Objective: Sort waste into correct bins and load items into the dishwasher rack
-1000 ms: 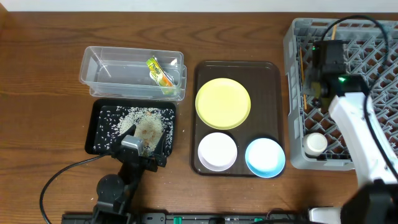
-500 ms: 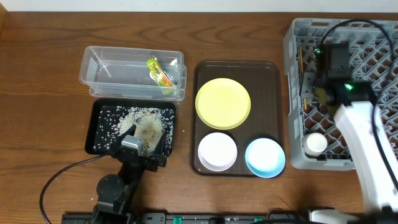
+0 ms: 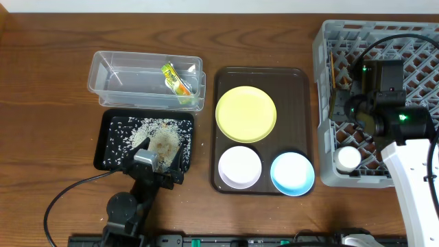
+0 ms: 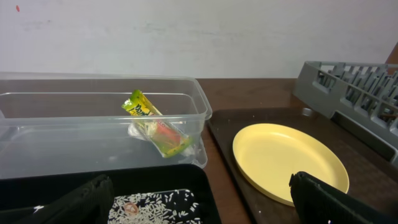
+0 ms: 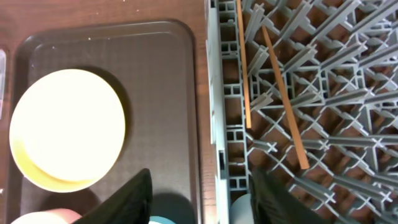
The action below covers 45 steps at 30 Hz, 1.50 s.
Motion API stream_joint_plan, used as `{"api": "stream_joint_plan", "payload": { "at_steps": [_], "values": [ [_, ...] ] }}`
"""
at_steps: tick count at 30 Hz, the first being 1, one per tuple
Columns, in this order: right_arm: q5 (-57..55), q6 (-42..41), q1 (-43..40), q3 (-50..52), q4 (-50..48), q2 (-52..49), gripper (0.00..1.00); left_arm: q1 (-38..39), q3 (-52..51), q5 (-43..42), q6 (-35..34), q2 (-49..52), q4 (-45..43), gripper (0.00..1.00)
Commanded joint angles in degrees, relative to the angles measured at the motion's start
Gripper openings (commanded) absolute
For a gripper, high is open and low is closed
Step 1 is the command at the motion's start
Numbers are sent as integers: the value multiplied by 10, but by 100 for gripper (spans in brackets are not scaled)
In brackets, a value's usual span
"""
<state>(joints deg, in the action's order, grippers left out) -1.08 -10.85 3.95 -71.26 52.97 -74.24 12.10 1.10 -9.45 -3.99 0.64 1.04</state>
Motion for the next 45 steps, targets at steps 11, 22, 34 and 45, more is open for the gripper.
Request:
{"api": "stream_joint_plan", "payload": {
  "at_steps": [11,22,34,45],
  "values": [
    [-86,-54,-88,0,-22,-83,36,-2,-9,-5,10,0,19,93],
    [-98,-43,-106,0,-55,-187,38,-2,-9,-5,10,0,19,92],
    [-85,-44,-115,0,-30,-243,24,-2,-9,-6,10,0,19,92],
    [-84,-50,-115,0,-15,-218,1,-2,-9,-6,10,0,19,92]
  ]
}}
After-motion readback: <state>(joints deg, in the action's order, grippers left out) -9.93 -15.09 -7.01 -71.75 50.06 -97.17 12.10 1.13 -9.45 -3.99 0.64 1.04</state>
